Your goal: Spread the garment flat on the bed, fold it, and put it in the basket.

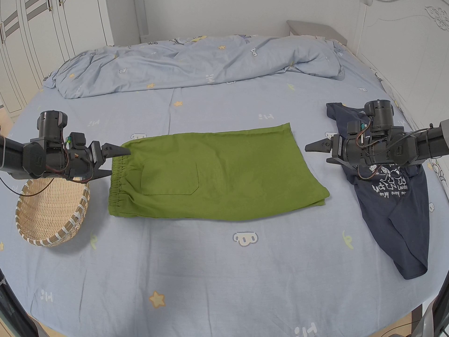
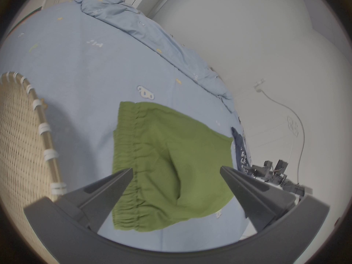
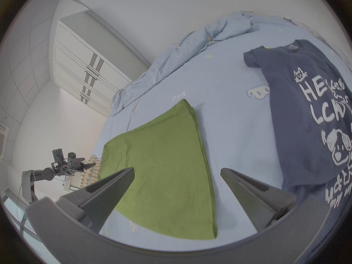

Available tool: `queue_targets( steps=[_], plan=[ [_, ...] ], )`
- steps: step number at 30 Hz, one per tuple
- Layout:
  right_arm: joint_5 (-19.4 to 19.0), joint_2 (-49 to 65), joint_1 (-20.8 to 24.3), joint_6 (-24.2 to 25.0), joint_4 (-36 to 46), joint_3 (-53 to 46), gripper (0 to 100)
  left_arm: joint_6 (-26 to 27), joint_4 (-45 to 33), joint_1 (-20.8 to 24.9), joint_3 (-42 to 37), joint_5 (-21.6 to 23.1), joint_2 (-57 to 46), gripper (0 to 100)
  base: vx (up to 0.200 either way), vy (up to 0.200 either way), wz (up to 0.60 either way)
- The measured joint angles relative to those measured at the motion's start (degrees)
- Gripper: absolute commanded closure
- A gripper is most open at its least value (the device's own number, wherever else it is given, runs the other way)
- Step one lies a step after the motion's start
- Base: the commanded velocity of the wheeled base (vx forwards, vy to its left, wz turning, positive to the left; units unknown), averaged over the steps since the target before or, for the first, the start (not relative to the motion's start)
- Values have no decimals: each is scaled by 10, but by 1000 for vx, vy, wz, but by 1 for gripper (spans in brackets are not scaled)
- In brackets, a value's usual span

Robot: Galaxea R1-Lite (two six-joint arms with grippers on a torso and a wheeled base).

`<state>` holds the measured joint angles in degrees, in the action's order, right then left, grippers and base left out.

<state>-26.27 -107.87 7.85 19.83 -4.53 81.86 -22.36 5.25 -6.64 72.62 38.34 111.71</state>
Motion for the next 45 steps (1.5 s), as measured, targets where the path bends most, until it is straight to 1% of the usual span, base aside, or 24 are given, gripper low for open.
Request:
queue_targets(
  steps=[4, 15, 21, 25, 35, 37, 41, 45],
  plan=[
    [-7, 13, -10, 1, 14, -15, 0, 30, 6, -9, -27, -4, -2, 0, 0, 0, 0],
    [-8, 21, -17, 1, 15, -25, 0, 54, 8, -2, -34, -29, 11, 0, 0, 0, 0],
    [-8, 21, -15, 1, 15, -26, 0, 88, 9, 12, -34, -93, 32, 0, 0, 0, 0],
    [-8, 21, -12, 1, 15, -26, 0, 90, 18, 18, -33, -104, 46, 0, 0, 0, 0],
    [-8, 20, -10, 1, 14, -27, 0, 84, 20, 21, -22, -101, 75, 0, 0, 0, 0],
    [-8, 19, -11, 1, 14, -27, 0, 73, 21, 22, -18, -95, 79, 0, 0, 0, 0],
    [-8, 19, -11, 1, 14, -27, 0, 35, 21, 22, -4, -53, 90, 0, 0, 0, 0],
    [-8, 18, -11, 1, 14, -27, 0, 9, 22, 17, 12, -19, 101, 0, 0, 0, 0]
  ],
)
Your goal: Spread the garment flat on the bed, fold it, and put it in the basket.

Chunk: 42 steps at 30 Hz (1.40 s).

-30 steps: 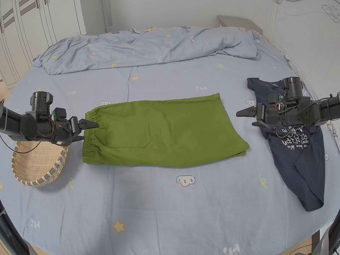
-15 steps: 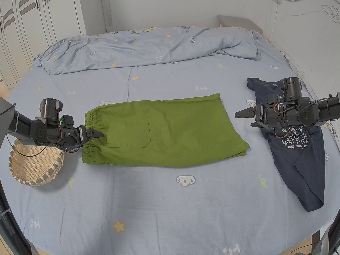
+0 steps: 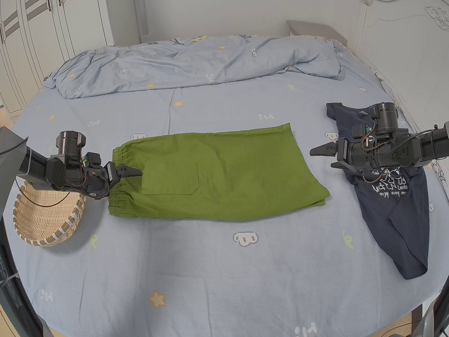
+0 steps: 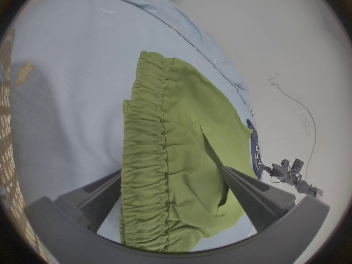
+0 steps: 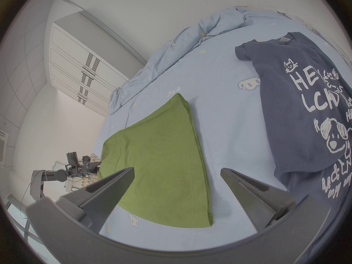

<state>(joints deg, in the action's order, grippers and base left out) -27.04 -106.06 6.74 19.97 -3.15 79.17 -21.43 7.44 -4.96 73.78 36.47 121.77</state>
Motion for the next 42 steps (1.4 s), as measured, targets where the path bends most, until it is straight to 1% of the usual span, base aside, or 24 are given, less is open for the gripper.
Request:
queue_targets(
  steps=[3, 6, 7, 21, 27, 34, 39, 42],
  plan=[
    [0, 0, 0, 0, 0, 0, 0, -7, 1, -7, 6, 19, 5, 0, 0, 0, 0],
    [0, 0, -1, 0, 0, 1, 0, -9, 1, -13, 11, 24, 10, 0, 0, 0, 0],
    [0, 0, -1, 0, 0, 1, 0, -9, 1, -14, 11, 24, 12, 100, 0, 0, 0],
    [0, -22, -8, 3, 7, 5, 0, -9, 1, -21, 12, 24, 17, 100, 0, 0, 0],
    [-3, -49, -23, 5, 72, 35, 0, -9, 1, -21, 8, 24, 6, 100, 0, 0, 0],
    [-44, -79, -25, 6, 83, 57, 0, -9, 1, -21, 5, 23, -5, 100, 0, 0, 0],
    [-78, -86, -20, 7, 83, 56, 0, -8, 1, -20, 4, 24, -8, 100, 0, 0, 0],
    [-90, -88, -12, 7, 83, 50, 0, -8, 1, -20, 4, 23, -8, 100, 0, 0, 0]
  ],
)
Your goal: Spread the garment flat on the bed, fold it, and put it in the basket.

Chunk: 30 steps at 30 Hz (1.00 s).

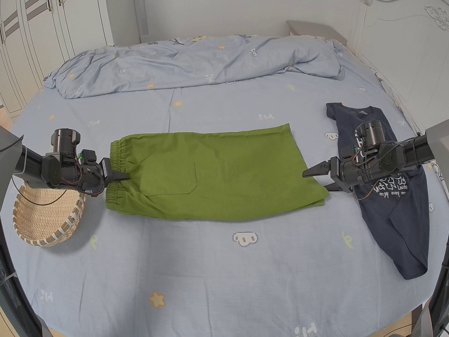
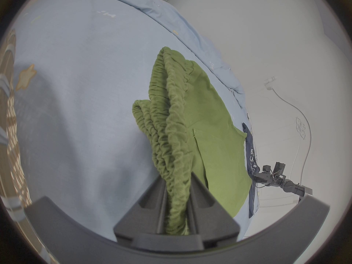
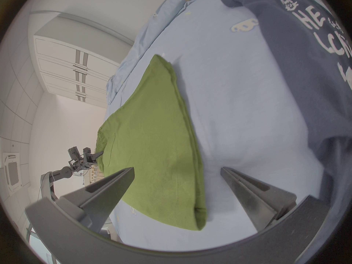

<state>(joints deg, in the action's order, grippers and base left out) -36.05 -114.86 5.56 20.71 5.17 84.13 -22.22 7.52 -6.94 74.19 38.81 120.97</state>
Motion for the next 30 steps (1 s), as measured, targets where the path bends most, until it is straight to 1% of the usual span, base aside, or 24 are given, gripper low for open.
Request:
queue_targets(
  steps=[4, 9, 10, 30],
  plan=[
    [-3, -1, 10, 0, 0, -6, 0, 0, 0, 0, 0, 0, 0, 100, 0, 0, 0],
    [-18, -1, 17, -1, 0, -13, 0, 1, 0, 1, 0, 0, 0, 100, 0, 0, 0],
    [-19, -1, 17, -1, 0, -14, 100, 1, 0, 1, 0, 0, -1, 100, 0, 0, 0],
    [-20, -28, -2, -2, 1, -1, 100, 5, -1, 0, 0, 1, -1, 100, 0, 0, 0]
  ],
)
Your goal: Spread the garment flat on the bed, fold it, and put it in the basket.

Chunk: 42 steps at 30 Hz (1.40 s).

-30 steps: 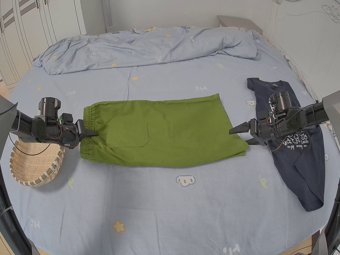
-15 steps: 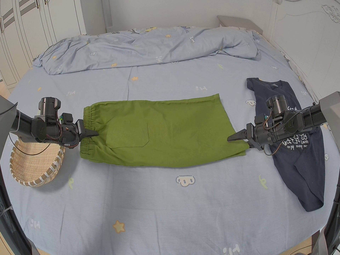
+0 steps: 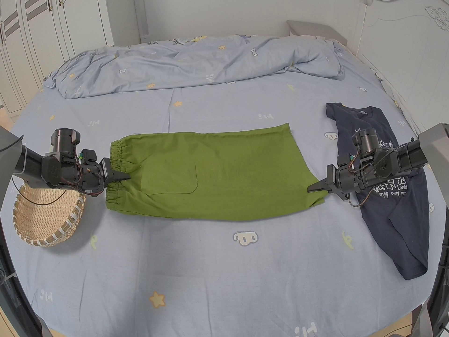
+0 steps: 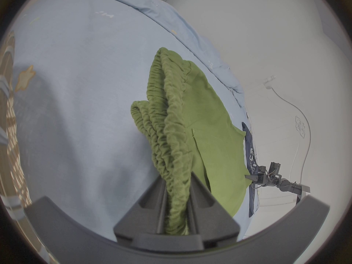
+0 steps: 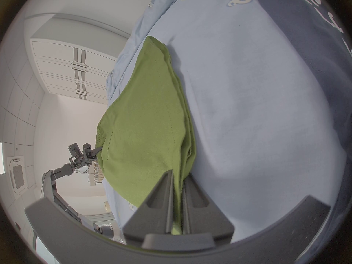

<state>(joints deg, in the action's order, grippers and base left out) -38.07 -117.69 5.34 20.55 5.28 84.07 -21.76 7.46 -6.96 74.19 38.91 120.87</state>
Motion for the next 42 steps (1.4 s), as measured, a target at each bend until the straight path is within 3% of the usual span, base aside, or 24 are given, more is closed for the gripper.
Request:
queue_targets(
  steps=[9, 16, 34, 42],
  plan=[
    [2, 49, 0, 1, 62, -6, 100, 0, -8, 2, -13, -1, -15, 100, 0, 0, 0],
    [2, 113, -1, -1, 98, -58, 100, 5, -10, 4, -79, 0, -63, 100, 0, 0, 0],
    [7, 304, 37, 0, 56, -387, 100, 108, -6, -23, -359, -2, -202, 100, 0, 0, 0],
    [5, 364, 55, 0, 14, -500, 100, 160, -10, -43, -417, 0, -234, 100, 0, 0, 0]
  ],
)
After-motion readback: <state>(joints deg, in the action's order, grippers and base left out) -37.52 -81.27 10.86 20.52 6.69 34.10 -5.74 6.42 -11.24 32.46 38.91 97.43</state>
